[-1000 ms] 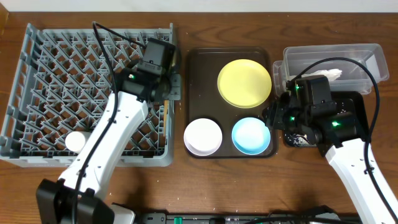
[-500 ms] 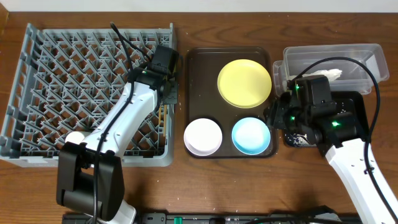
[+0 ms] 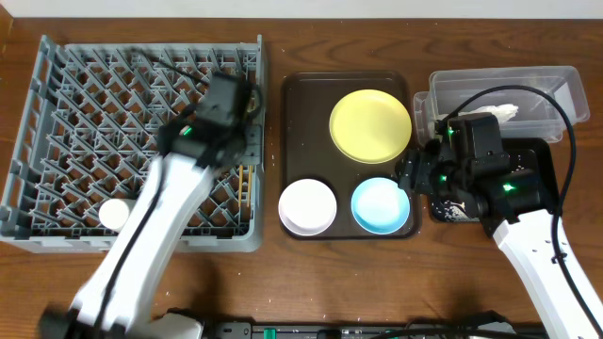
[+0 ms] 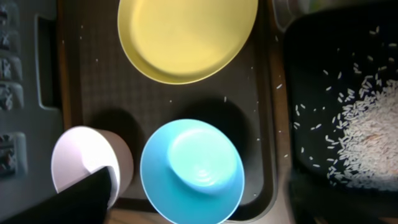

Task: Sort waste into correct bins and load items into the dishwasher
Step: 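Insert the second chopstick into the dish rack with the left gripper, then reach the left gripper to the light-blue bowl and grasp its rim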

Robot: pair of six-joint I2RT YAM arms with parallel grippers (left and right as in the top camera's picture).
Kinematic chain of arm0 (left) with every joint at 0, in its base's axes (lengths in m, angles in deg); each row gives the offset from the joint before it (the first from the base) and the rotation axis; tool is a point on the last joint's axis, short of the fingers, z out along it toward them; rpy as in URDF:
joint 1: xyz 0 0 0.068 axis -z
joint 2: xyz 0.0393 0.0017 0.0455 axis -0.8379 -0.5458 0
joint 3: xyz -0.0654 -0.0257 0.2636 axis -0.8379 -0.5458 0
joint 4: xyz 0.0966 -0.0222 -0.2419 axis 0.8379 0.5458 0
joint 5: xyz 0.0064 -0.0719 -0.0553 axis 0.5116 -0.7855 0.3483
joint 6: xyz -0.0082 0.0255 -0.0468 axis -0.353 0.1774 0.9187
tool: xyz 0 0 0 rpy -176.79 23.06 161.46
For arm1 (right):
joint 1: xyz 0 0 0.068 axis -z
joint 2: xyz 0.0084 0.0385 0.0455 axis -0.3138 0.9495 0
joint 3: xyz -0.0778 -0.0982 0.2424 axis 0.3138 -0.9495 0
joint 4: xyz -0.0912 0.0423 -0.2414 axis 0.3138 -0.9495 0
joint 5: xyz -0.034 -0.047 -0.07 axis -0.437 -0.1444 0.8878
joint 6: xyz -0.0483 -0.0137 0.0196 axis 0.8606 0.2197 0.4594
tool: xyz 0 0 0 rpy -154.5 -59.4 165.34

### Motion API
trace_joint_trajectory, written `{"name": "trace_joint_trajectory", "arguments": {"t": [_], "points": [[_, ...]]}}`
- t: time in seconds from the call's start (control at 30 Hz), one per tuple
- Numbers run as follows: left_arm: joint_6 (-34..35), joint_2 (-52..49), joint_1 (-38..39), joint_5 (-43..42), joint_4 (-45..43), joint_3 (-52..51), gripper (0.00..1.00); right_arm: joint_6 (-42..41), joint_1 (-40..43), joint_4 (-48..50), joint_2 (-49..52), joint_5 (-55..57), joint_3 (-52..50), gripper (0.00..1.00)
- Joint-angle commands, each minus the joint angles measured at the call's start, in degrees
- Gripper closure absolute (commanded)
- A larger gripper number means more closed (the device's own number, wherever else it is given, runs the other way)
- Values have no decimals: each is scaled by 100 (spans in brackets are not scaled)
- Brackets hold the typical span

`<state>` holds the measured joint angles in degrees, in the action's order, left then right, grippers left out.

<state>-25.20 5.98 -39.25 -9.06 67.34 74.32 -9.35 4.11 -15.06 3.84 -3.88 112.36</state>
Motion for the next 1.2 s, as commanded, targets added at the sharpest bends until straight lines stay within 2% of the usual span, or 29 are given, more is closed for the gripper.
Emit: {"name": "trace_joint_trajectory", "arguments": {"t": [0.0,0.1,0.37,0.93,0.97,1.17], "points": [[2,820,-26,-136,243,151,25,83,-94,-9,4,114,-9,1],[-33,1464,-24,-136,619,149,15,85,-96,-17,4,116,-9,1],[-31,2680,-24,-138,1034,149,13,83,-94,-17,4,116,-9,1],[-28,3047,-24,144,1058,129,12,83,-94,-17,4,116,-9,1],[-28,3069,-24,144,1060,129,2,83,-94,-17,4,116,-9,1],[-28,3047,-24,142,1193,129,2,83,-96,-17,4,116,-9,1]]}}
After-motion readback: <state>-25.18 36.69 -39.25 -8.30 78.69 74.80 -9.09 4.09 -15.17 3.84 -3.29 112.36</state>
